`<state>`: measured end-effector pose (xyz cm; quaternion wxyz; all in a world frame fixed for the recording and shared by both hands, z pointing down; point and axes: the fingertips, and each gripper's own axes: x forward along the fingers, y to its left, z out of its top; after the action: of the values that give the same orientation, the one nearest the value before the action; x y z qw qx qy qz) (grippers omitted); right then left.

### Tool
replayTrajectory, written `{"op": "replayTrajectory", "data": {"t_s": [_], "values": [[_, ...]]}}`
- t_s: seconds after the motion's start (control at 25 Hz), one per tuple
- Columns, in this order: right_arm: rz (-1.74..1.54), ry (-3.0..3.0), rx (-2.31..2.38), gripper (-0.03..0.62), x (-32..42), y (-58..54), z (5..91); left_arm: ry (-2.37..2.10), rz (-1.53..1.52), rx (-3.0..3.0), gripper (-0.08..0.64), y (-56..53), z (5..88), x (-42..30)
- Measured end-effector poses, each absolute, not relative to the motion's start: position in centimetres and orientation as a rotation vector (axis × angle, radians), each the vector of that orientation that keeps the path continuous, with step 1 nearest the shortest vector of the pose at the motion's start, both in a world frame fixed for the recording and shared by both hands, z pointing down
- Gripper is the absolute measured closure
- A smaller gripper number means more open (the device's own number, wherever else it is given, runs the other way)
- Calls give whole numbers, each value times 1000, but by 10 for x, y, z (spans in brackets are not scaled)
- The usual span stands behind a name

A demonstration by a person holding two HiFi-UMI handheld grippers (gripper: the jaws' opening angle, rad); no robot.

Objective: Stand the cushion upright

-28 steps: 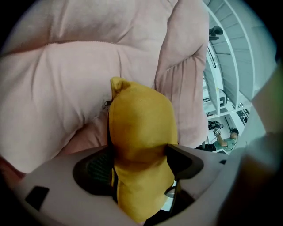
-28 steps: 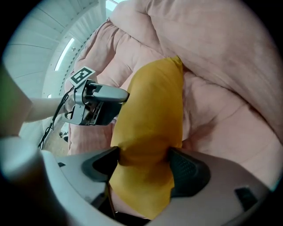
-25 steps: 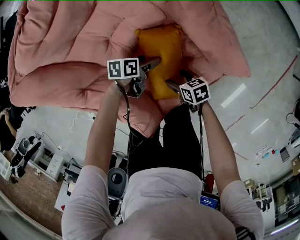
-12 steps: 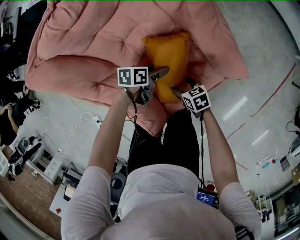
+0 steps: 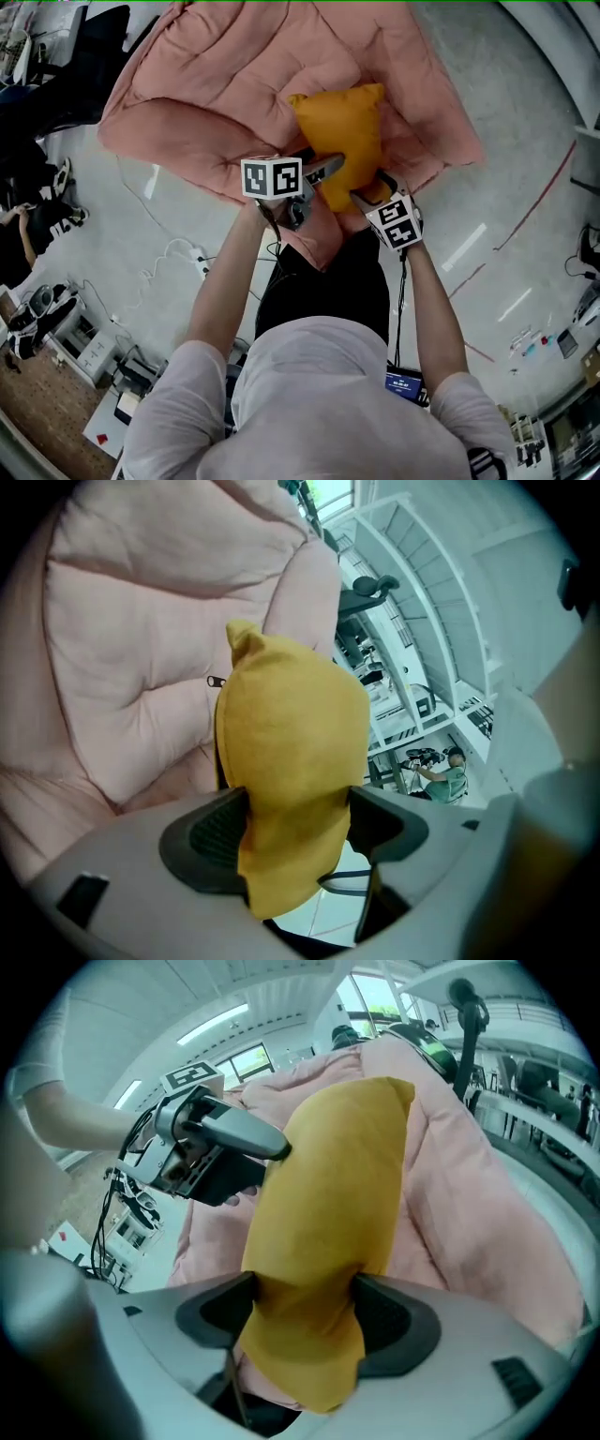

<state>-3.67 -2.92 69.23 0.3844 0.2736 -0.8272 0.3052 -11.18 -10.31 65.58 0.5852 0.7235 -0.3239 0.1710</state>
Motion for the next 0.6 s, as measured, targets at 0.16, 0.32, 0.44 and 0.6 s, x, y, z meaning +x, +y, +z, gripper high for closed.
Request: {"op": "replayTrajectory", "data": {"t_s": [0.16, 0.32, 0.44, 0.6], "values": [[625, -2124, 726, 242, -49, -32, 646, -776, 358, 1754, 199, -101, 609, -126], [468, -2130, 733, 247, -60, -32, 598, -810, 337, 1829, 199, -91, 558, -137], [351, -2126, 759, 250, -59, -28, 563, -834, 300, 1879, 199, -82, 521, -137], [287, -2139, 796, 253, -59, -16, 529, -857, 252, 1932, 199, -70, 484, -136]]}}
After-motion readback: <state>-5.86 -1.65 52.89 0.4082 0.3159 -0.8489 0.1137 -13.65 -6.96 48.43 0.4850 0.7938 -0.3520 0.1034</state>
